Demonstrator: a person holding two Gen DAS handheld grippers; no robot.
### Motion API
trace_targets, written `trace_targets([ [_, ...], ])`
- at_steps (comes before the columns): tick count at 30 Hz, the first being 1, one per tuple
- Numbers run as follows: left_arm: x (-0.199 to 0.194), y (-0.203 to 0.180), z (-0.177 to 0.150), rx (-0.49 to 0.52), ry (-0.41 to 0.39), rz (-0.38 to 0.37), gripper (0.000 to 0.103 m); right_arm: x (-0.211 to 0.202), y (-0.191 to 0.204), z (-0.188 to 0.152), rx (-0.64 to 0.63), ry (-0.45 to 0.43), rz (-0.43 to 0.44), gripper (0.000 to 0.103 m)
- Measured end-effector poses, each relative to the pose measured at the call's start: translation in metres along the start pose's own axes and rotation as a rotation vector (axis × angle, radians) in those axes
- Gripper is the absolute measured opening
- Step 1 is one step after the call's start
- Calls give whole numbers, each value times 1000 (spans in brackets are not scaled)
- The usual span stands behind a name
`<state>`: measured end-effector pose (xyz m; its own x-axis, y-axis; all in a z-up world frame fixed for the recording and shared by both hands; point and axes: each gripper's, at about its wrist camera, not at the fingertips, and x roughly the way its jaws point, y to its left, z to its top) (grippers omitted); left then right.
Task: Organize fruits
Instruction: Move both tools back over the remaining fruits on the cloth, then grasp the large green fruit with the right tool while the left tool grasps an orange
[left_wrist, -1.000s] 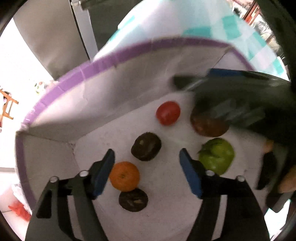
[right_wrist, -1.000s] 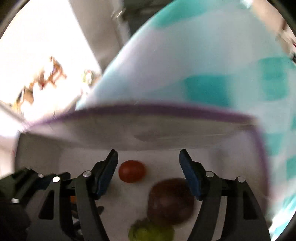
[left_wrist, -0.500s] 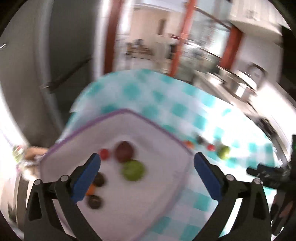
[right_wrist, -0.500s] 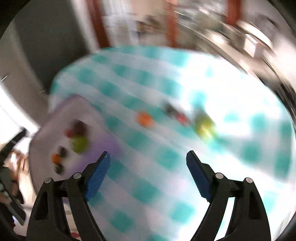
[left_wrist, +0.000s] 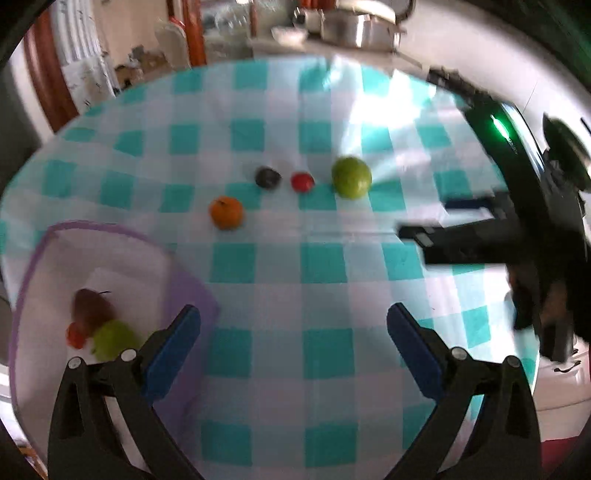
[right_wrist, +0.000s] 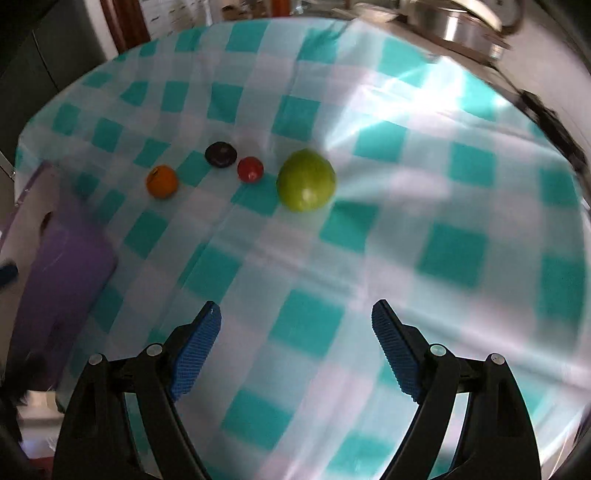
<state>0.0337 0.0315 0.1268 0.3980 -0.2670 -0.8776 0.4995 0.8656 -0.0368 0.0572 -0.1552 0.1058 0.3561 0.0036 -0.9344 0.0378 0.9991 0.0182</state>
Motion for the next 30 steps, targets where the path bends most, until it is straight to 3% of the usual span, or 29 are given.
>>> trace_targets([
  [4, 41, -2, 18, -21, 72, 15, 101, 48, -10, 50, 7, 23, 35, 82],
  [10, 90, 3, 42, -90, 139, 48, 101, 99, -15, 90, -13, 62, 51, 82],
  [14, 114, 7, 55, -101, 153, 61, 101, 114, -20, 93, -13, 70, 71, 73],
  [16, 124, 12, 62, -128, 148, 81, 101, 113, -22, 92, -3, 64, 115, 62],
  [20, 140, 36, 76, -239, 116, 171, 101, 110, -20, 88, -6, 41, 104, 62],
  [26, 164, 76, 90, -357, 108, 250, 101, 109, -25, 85, 11, 23, 140, 62],
  [28, 172, 86, 92, -380, 114, 253, 98, 110, -25, 85, 6, 18, 145, 63],
  [30, 182, 93, 90, -391, 138, 216, 81, 110, -26, 84, 6, 11, 152, 63],
])
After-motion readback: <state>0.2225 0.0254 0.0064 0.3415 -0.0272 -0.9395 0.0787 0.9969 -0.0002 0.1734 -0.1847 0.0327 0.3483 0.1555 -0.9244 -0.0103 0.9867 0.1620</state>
